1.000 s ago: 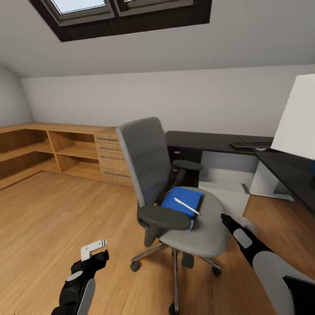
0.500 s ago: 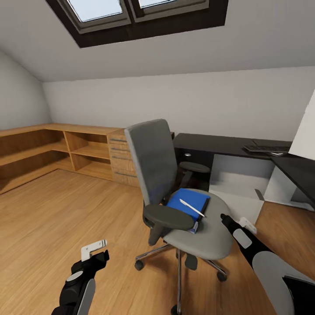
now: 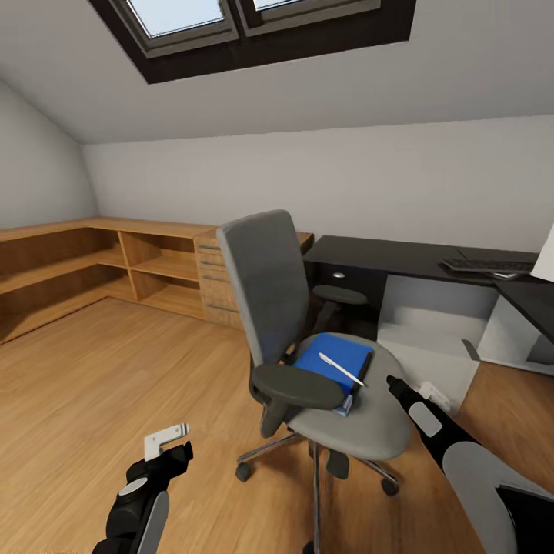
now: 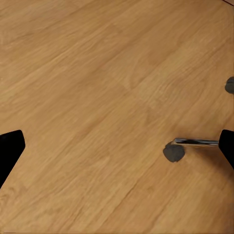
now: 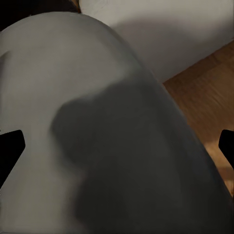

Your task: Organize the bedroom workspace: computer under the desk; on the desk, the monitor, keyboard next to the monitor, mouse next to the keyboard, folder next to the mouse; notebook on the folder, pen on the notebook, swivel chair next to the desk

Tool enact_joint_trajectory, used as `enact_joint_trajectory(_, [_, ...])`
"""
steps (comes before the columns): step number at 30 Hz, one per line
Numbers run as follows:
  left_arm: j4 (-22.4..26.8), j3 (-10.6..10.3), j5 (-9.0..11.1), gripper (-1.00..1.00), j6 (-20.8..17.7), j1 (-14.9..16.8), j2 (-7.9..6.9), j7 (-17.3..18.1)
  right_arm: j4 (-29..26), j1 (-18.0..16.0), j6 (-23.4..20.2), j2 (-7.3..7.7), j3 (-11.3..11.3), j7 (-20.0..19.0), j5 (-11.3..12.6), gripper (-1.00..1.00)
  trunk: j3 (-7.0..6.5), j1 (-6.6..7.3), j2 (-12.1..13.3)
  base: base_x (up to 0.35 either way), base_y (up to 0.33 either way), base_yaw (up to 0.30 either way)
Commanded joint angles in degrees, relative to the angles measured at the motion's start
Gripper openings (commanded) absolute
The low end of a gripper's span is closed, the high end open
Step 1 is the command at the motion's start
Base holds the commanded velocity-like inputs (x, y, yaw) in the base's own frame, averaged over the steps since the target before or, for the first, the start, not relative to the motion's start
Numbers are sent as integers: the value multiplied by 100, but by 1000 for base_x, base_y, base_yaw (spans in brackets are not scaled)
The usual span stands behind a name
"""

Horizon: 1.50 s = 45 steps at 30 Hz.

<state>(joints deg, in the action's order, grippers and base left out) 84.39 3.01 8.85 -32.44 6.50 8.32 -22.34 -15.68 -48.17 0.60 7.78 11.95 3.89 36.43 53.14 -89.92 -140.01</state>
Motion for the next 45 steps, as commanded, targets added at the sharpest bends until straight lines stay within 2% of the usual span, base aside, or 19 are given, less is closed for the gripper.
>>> enact_joint_trajectory(1, [1, 0, 59, 100, -16, 4, 3, -41, -1, 1, 4, -5, -35, 12, 103, 100, 6, 1, -2, 17, 2, 237])
enact_joint_trajectory(27, [-62, -22, 52, 100, -9, 6, 12, -57, -5, 1, 2, -76, -26, 7, 102, 100, 6, 1, -2, 2, 0, 240])
enact_joint_trajectory(34, [-155, -139, 47, 100, -7, 6, 15, -52, -5, 1, 2, -83, -26, 7, 101, 100, 6, 1, -2, 0, 0, 222])
enact_joint_trajectory(45, [-235, -213, 47, 100, 9, 5, 20, -51, -13, 1, 2, -83, -26, 7, 101, 100, 6, 1, -2, 0, 0, 221])
